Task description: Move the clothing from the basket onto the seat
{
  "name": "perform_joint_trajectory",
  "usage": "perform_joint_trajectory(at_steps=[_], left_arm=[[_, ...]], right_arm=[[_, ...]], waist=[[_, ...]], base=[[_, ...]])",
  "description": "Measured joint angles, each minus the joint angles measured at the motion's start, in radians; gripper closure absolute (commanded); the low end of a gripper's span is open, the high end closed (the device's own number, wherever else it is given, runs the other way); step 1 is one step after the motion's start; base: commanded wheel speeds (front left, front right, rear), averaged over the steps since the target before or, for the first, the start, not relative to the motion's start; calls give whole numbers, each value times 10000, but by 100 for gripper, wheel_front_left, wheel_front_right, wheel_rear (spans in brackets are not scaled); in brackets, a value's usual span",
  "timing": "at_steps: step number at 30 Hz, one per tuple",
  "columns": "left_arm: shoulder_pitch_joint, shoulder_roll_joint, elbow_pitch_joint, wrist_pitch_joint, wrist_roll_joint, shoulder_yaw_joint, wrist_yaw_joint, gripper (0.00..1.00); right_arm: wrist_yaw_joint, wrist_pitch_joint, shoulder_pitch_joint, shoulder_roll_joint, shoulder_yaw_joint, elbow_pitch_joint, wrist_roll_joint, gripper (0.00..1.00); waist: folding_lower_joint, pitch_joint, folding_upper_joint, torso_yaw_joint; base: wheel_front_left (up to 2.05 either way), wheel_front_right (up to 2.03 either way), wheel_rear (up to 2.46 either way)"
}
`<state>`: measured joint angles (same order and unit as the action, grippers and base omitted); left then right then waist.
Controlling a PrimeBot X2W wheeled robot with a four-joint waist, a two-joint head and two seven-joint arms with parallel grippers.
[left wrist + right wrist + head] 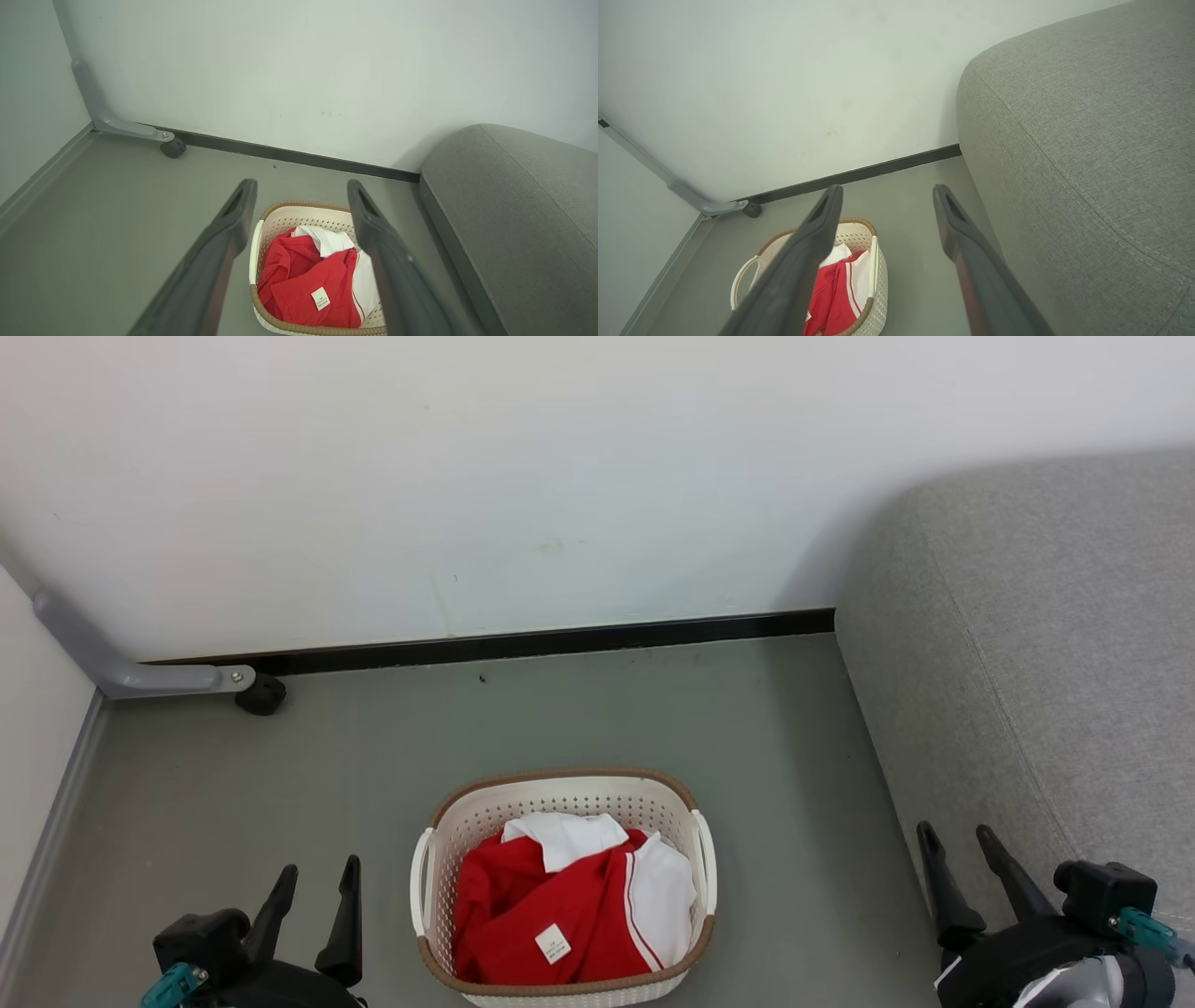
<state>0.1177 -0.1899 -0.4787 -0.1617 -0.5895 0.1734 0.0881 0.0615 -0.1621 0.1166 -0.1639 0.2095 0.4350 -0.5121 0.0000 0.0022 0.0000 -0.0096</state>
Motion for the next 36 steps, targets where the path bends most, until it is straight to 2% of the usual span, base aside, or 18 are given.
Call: perform_joint_trajectory(at_steps=[23,36], left_arm=[[89,-366,-207,-863,3285,217,13,0],[479,-351,-21,-878,3386,196,190,0]], right_arm=[[-88,-861,430,-65,755,378,3325,0],[-98,-861,609,132,832,-75,3488,0]], waist=[[0,198,1,-188],[0,844,1,-500]], base=[[0,0,0],[0,0,0]])
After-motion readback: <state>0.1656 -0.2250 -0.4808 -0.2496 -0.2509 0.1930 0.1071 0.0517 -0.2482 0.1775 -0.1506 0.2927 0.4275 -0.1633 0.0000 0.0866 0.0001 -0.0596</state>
